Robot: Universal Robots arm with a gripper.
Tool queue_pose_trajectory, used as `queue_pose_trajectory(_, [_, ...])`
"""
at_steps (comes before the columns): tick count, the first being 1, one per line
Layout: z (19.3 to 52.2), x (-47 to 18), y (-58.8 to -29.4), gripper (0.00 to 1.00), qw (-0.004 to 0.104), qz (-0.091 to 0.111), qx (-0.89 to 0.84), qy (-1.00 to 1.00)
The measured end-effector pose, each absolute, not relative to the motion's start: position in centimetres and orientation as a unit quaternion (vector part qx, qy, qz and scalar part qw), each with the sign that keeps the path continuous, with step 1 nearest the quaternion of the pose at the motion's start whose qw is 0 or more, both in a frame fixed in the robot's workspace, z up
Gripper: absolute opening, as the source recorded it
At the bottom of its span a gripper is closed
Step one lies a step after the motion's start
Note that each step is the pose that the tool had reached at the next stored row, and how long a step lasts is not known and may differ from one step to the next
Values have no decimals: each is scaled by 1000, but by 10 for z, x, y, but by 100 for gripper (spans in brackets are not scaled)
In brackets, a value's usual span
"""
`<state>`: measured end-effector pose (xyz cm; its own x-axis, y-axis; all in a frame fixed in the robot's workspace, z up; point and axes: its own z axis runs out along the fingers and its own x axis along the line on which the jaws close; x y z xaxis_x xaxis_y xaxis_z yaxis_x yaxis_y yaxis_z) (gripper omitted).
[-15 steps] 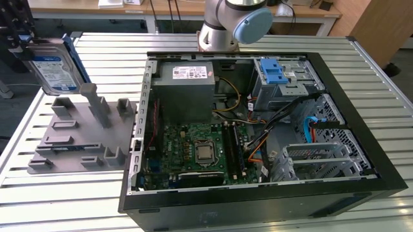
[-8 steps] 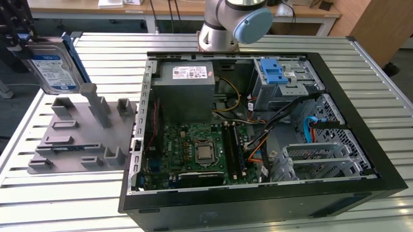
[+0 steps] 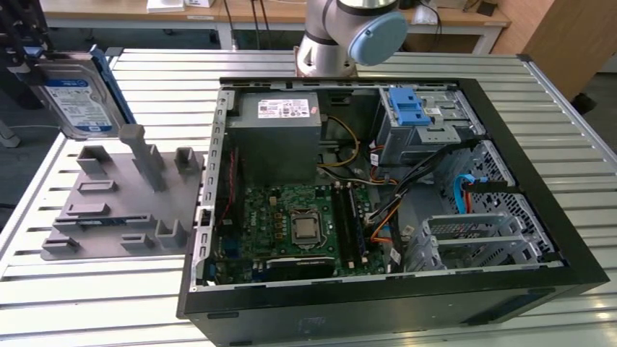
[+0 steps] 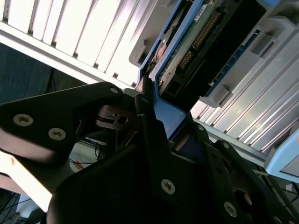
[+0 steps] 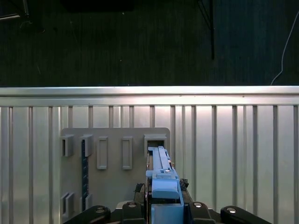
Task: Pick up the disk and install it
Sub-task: 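Pick up the disk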
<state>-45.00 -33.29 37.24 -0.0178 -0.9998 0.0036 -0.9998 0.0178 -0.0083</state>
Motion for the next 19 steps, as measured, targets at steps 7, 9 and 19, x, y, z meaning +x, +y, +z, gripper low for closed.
queue_pose_trajectory(7, [378, -450, -333, 36, 2, -4, -701, 713])
queue_pose_trajectory(9, [379, -450, -333, 36, 2, -4, -701, 713])
queue_pose_trajectory(19, [386, -450, -333, 36, 2, -4, -701, 713])
